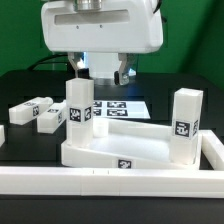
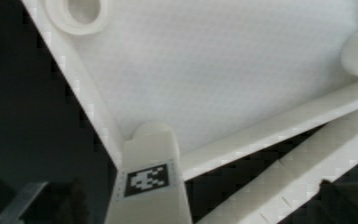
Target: Assemble desk
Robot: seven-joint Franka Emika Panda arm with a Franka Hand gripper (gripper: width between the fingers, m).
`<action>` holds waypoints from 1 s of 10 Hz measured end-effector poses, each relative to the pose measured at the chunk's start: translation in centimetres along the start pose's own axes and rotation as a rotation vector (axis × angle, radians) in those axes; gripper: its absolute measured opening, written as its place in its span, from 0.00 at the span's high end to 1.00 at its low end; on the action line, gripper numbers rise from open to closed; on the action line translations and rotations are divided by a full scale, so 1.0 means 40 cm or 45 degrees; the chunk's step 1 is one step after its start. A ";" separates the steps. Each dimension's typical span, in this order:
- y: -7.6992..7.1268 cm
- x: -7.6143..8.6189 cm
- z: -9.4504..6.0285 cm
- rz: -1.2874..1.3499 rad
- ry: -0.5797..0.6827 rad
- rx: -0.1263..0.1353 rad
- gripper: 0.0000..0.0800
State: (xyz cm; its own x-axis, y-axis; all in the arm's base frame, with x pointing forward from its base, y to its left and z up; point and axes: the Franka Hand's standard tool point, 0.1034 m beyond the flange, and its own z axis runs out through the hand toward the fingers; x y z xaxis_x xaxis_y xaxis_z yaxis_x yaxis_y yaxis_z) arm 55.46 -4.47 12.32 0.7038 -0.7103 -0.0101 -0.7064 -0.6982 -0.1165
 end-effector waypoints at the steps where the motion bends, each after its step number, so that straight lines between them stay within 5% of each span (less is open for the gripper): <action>1: 0.016 -0.024 0.012 0.113 -0.009 0.008 0.19; 10: 0.028 -0.079 0.054 0.392 -0.021 -0.004 0.19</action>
Offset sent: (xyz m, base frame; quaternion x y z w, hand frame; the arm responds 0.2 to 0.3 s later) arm 0.0000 0.0000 0.0000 0.0000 0.0000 0.0000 1.0000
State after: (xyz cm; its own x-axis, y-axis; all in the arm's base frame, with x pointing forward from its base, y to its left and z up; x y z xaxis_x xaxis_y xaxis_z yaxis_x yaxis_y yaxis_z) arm 52.62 -2.83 10.07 0.4576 -0.8871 -0.0607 -0.8869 -0.4505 -0.1020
